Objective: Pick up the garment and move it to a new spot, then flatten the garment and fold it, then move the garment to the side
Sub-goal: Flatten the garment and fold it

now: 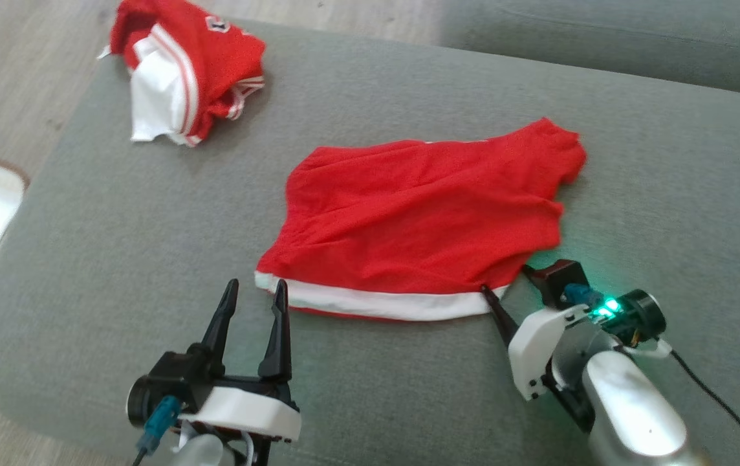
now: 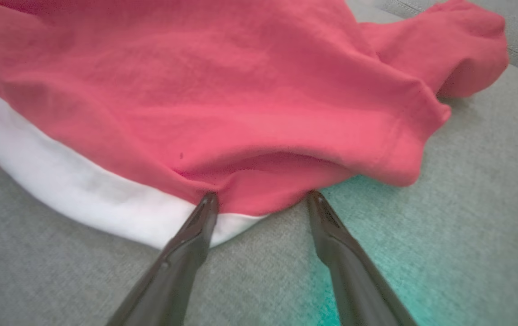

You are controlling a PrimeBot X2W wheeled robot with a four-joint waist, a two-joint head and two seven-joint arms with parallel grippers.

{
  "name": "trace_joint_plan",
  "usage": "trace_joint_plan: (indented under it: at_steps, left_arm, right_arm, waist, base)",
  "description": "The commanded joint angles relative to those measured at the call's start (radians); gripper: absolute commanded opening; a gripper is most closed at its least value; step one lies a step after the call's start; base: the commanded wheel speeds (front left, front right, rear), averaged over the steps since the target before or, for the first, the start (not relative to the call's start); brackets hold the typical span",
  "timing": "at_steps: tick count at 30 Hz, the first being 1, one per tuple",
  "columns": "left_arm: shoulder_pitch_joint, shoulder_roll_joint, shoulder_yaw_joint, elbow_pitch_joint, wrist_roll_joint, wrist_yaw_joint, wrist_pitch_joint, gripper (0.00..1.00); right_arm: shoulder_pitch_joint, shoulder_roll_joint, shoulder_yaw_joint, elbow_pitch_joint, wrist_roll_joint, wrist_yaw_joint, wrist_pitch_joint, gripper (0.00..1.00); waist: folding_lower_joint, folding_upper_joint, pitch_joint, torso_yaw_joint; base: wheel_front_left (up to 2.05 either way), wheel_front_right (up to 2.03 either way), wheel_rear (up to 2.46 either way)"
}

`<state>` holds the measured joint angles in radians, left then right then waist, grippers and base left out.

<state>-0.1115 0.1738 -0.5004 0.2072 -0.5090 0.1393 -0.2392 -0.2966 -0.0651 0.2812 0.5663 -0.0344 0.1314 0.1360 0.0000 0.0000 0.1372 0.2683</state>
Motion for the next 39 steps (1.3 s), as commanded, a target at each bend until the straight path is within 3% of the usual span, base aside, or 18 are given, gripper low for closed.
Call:
trace_joint_plan:
  at_steps: [1, 4, 5, 6, 7, 8, 9, 16, 25, 29, 34, 39]
  left_arm:
    - [-0.014, 0.000, 0.026, -0.036, 0.006, -0.002, -0.012, 1.00]
    - [-0.011, -0.001, 0.028, -0.039, 0.006, -0.001, -0.014, 1.00]
    - [-0.010, -0.002, 0.029, -0.040, 0.007, -0.001, -0.014, 1.00]
    - [-0.010, -0.002, 0.030, -0.041, 0.007, 0.000, -0.015, 1.00]
    - [-0.009, -0.003, 0.032, -0.042, 0.008, 0.002, -0.016, 1.00]
    - [-0.009, -0.003, 0.034, -0.043, 0.008, 0.004, -0.016, 1.00]
    - [-0.008, -0.004, 0.037, -0.044, 0.008, 0.005, -0.017, 1.00]
    - [-0.007, -0.007, 0.040, -0.041, 0.011, 0.002, -0.019, 1.00]
    - [0.002, -0.004, 0.045, -0.044, 0.012, 0.003, -0.021, 1.00]
    - [-0.001, -0.002, 0.046, -0.044, 0.013, 0.001, -0.021, 1.00]
    - [-0.015, -0.003, 0.040, -0.041, 0.014, -0.005, -0.021, 1.00]
    - [-0.028, -0.007, 0.032, -0.037, 0.017, -0.011, -0.021, 1.00]
  right_arm:
    - [-0.050, -0.011, 0.032, -0.012, 0.015, -0.001, 0.013, 1.00]
    - [-0.074, -0.027, 0.056, 0.020, 0.039, -0.001, 0.039, 1.00]
    - [-0.081, -0.031, 0.062, 0.029, 0.045, -0.001, 0.049, 0.94]
    - [-0.086, -0.034, 0.068, 0.036, 0.053, -0.001, 0.056, 0.47]
    - [-0.089, -0.035, 0.070, 0.039, 0.063, -0.001, 0.061, 0.31]
    - [-0.092, -0.037, 0.072, 0.040, 0.071, -0.001, 0.065, 0.06]
    - [-0.095, -0.039, 0.072, 0.037, 0.077, -0.001, 0.062, 0.00]
    - [-0.063, -0.057, 0.003, -0.064, 0.081, -0.001, 0.030, 0.00]
    - [0.162, -0.049, -0.234, -0.385, -0.005, -0.001, 0.101, 0.00]
    - [0.208, -0.029, -0.284, -0.469, -0.033, -0.001, 0.128, 0.00]
    - [0.208, -0.004, -0.271, -0.505, -0.072, -0.001, 0.174, 0.00]
    - [0.123, 0.010, -0.206, -0.439, -0.095, -0.001, 0.192, 0.00]
  waist:
    - [0.0000, 0.0000, 0.012, 0.026]
    - [0.0000, 0.0000, 0.021, 0.036]
    - [0.0000, 0.0000, 0.023, 0.037]
    - [0.0000, 0.0000, 0.025, 0.037]
    - [0.0000, 0.0000, 0.028, 0.035]
    - [0.0000, 0.0000, 0.030, 0.032]
    - [0.0000, 0.0000, 0.031, 0.027]
    - [0.0000, 0.0000, 0.018, -0.032]
    - [0.0000, 0.0000, 0.000, -0.117]
    - [0.0000, 0.0000, 0.002, -0.132]
    - [0.0000, 0.0000, 0.013, -0.131]
    - [0.0000, 0.0000, 0.031, -0.102]
  base:
    - [0.00, 0.00, 0.00]
    - [0.00, 0.00, 0.00]
    - [0.00, 0.00, 0.00]
    - [0.00, 0.00, 0.00]
    - [0.00, 0.00, 0.00]
    - [0.00, 0.00, 0.00]
    - [0.00, 0.00, 0.00]
    - [0.00, 0.00, 0.00]
    - [0.00, 0.00, 0.00]
    - [0.00, 0.00, 0.00]
    - [0.00, 0.00, 0.00]
    - [0.00, 0.00, 0.00]
